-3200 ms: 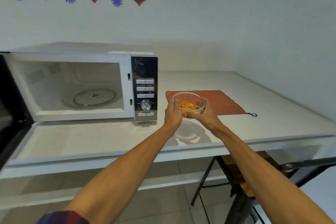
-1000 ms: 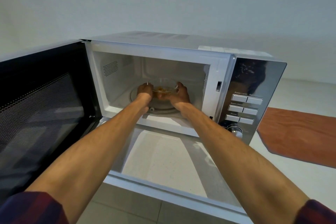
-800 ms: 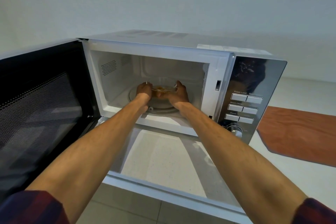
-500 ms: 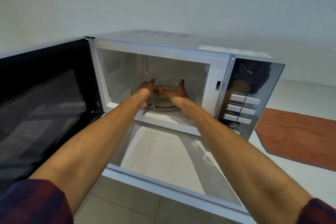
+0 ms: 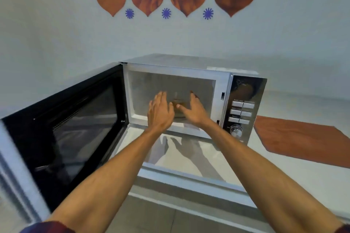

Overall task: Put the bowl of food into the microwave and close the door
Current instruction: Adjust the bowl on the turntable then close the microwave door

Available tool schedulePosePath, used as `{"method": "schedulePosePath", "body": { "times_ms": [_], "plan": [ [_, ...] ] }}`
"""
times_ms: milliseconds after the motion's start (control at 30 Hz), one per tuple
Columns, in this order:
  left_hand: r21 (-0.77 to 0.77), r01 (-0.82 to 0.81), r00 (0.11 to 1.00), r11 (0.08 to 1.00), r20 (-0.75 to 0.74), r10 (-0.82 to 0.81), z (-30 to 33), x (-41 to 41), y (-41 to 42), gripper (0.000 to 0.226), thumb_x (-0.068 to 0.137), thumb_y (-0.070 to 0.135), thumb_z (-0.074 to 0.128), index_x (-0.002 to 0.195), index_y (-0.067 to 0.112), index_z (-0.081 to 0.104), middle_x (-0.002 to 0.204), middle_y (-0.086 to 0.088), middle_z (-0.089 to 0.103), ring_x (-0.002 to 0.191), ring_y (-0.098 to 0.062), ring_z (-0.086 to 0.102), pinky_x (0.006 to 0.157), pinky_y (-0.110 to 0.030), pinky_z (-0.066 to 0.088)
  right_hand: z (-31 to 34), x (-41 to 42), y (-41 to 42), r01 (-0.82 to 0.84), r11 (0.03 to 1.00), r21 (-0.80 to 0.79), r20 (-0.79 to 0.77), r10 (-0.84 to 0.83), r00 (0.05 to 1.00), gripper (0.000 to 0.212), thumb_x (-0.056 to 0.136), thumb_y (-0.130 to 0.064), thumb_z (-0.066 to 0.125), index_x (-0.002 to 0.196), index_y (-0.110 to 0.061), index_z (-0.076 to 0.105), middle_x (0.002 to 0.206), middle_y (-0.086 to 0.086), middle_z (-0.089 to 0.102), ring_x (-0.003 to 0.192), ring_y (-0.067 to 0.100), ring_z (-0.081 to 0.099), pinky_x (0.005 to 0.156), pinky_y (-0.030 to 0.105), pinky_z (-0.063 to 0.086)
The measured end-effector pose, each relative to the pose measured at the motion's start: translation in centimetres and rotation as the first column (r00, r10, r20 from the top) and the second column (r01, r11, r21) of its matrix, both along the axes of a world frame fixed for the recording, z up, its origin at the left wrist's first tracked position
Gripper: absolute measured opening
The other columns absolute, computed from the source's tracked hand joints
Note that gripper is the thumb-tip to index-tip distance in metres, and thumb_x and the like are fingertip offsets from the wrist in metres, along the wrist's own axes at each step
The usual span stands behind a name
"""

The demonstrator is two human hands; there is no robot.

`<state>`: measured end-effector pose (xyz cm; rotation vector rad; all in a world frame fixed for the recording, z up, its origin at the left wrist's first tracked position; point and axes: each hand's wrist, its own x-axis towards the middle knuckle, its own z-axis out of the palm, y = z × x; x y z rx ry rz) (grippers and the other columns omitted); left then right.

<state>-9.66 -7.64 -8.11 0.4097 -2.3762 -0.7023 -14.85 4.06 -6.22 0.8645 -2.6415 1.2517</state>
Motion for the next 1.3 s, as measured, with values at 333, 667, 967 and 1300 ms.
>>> {"method": "schedulePosePath", "body": {
  "times_ms": [333,667,967,1300],
  "plan": [
    [-0.615,-0.141,0.972,0.776,0.061,0.225,7.9,14.1,2.6,0.058,0.097,0.034,0.033,0.149,0.010,0.028,0.160,-0.014,0.021,0.150,-0.031,0.010,0.118,-0.060,-0.001,2.6,10.8,3.0,0.324,0.879,0.351,-0.569,-0.074,0.819,0.083,0.093,-0.048,0.049,0.154,-0.011,0.007,0.161,0.017,0.006,0.148,0.032,0.013,0.117,0.051,0.019],
    [-0.732,-0.186,0.778,0.656,0.298,0.553,16.2,22.2,0.0,0.053,0.093,0.029,0.044,0.142,0.009,0.042,0.151,-0.018,0.038,0.141,-0.039,0.031,0.117,-0.060,0.011,5.7,14.9,4.8,0.425,0.803,0.418,-0.657,-0.056,0.752,0.085,0.092,-0.051,0.049,0.153,-0.011,0.006,0.162,0.015,0.002,0.149,0.032,0.006,0.118,0.052,0.008],
    [-0.584,-0.094,0.800,0.806,0.438,0.410,18.5,25.0,-1.8,0.047,0.093,0.026,0.040,0.137,0.011,0.046,0.142,-0.015,0.048,0.127,-0.033,0.048,0.102,-0.043,0.039,7.6,16.8,5.9,0.398,0.853,0.337,-0.685,-0.068,0.726,0.077,0.094,-0.050,0.046,0.152,-0.010,0.014,0.161,0.017,0.012,0.147,0.033,0.017,0.118,0.050,0.012],
    [-0.338,0.079,0.825,0.938,0.550,0.129,21.0,25.1,-3.4,0.020,0.091,0.013,0.039,0.091,0.001,0.054,0.102,-0.019,0.062,0.091,-0.030,0.059,0.089,-0.041,0.050,7.8,17.5,7.0,0.307,0.904,0.296,-0.644,-0.049,0.764,0.075,0.094,-0.051,0.045,0.152,-0.012,0.018,0.159,0.014,0.022,0.143,0.031,0.027,0.117,0.048,0.019]
  ]
}}
